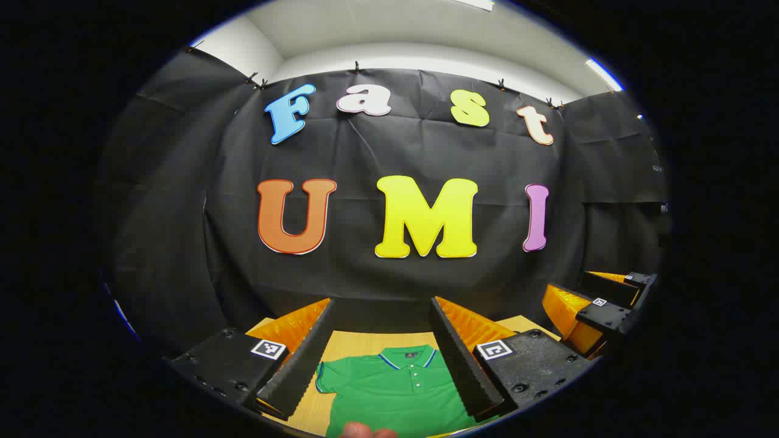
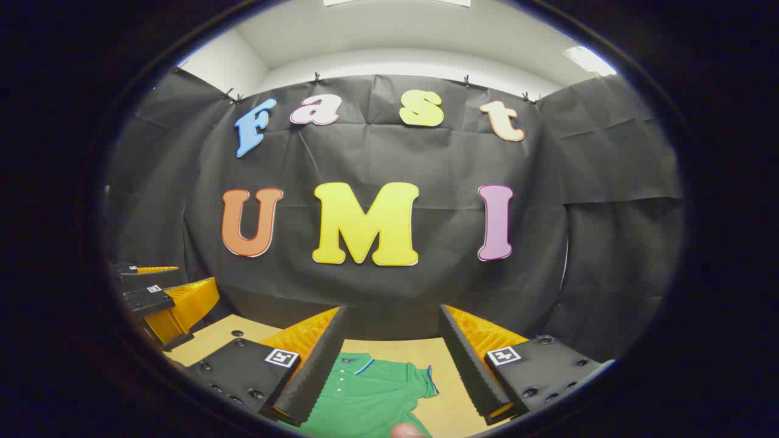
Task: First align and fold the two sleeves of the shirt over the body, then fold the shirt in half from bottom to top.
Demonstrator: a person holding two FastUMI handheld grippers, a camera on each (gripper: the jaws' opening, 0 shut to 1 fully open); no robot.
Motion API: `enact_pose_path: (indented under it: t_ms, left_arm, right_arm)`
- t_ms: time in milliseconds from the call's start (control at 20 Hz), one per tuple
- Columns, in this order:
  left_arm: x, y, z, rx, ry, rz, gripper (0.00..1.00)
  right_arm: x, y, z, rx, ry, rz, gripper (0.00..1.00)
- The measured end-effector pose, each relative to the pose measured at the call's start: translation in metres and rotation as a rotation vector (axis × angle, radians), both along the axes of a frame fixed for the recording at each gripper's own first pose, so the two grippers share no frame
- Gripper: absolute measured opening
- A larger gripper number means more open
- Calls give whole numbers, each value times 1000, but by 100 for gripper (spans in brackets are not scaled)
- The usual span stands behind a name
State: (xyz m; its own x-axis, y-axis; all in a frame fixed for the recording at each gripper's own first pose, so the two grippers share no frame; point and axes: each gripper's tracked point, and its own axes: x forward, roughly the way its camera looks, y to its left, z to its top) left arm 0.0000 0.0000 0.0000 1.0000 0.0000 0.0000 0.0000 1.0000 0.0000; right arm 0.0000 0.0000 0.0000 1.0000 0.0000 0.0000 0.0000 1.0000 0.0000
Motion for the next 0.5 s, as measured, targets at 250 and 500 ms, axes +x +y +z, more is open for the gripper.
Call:
enact_pose_path:
  t_ms: [250,500]
  left_arm:
    - [1,-2,-8,1,21,0,98]
    - [0,-5,-17,12,34,-8,98]
  right_arm:
    - [-1,-5,-9,8,30,1,96]
    - [-3,-8,-22,6,67,16,92]
